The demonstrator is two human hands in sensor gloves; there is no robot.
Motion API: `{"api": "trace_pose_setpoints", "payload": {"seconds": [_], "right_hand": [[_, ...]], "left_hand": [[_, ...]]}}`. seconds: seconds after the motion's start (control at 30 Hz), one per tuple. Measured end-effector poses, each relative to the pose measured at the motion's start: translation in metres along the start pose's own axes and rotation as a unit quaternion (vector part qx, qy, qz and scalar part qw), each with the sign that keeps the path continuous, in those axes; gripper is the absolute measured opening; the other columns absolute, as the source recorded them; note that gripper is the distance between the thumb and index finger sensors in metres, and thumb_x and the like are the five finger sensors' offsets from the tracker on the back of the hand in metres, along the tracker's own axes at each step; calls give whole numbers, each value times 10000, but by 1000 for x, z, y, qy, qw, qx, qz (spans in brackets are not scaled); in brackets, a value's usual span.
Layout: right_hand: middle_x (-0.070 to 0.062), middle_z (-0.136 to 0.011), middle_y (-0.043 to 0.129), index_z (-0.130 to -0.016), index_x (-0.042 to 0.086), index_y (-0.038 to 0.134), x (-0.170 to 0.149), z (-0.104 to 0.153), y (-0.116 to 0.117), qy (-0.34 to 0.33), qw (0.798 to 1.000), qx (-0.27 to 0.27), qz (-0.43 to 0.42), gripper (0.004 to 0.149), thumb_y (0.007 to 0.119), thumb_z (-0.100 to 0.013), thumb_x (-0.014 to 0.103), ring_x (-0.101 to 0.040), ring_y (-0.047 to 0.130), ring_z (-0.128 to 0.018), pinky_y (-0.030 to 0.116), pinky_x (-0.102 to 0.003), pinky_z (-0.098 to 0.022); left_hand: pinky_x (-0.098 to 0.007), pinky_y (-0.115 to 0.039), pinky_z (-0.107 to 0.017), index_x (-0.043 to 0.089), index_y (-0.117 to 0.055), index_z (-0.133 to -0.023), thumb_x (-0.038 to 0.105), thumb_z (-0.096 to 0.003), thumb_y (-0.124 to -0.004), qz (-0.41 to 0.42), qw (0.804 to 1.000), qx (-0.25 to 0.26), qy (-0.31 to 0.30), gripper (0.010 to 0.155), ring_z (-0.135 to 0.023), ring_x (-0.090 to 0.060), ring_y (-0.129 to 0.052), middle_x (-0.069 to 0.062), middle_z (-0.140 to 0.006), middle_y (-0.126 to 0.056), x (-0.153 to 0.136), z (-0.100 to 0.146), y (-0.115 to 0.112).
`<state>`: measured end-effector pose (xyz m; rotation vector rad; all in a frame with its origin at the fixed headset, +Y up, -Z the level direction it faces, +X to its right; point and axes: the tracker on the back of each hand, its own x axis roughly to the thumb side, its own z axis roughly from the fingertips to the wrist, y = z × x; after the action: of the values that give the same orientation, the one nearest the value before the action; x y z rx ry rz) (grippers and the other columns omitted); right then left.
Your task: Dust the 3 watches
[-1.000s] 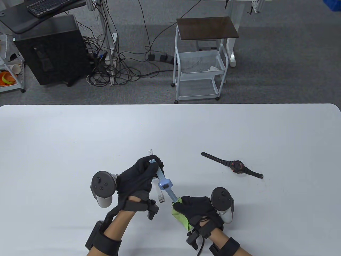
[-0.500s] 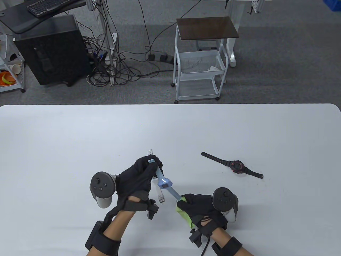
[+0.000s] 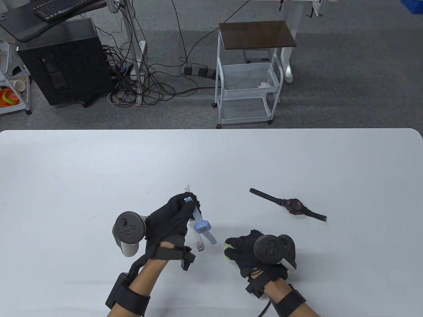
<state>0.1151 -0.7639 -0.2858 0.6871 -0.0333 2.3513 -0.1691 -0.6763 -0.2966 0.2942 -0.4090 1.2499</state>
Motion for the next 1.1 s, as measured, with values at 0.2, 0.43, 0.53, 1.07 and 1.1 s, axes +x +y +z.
{"api": "trace_pose_setpoints", "payload": {"seconds": [0.2,0.43,0.53,1.07,1.1], "right_hand": [[-321,-850,808,-748,92,948,-1,-5,11,28,996,68,40,499,851,-384,419,-578,702,-733,342,-769,-557],[-319,-967,658,-819,126,895,-2,-7,23,65,984,136,93,517,834,-393,413,-586,561,-840,244,-777,-579],[-319,-981,634,-840,131,874,-4,-7,23,74,983,138,93,527,830,-396,411,-588,541,-851,231,-779,-581],[-288,-1048,502,-938,167,733,-4,-7,25,97,976,168,102,627,821,-393,465,-577,450,-911,191,-780,-588],[-288,-1051,494,-948,162,715,-4,-7,25,99,975,170,102,645,820,-392,471,-577,443,-915,188,-780,-589]], "left_hand": [[-515,-702,-683,238,-750,-893,521,-563,-706,-8,1000,-8,8,437,-779,-140,-993,150,-646,-978,-5,1,-3],[-517,-699,-684,237,-748,-895,521,-564,-705,-13,1000,-20,18,438,-782,-144,-990,148,-650,-977,-11,1,-6],[-517,-698,-685,237,-747,-896,520,-564,-702,-13,999,-22,19,438,-784,-142,-989,149,-652,-976,-11,1,-7],[-518,-698,-684,235,-748,-895,519,-564,-703,-15,999,-17,27,439,-782,-145,-990,145,-651,-977,-10,1,-5],[-518,-698,-684,236,-748,-895,518,-565,-703,-15,999,-19,29,437,-784,-145,-988,146,-652,-976,-10,1,-6]]}}
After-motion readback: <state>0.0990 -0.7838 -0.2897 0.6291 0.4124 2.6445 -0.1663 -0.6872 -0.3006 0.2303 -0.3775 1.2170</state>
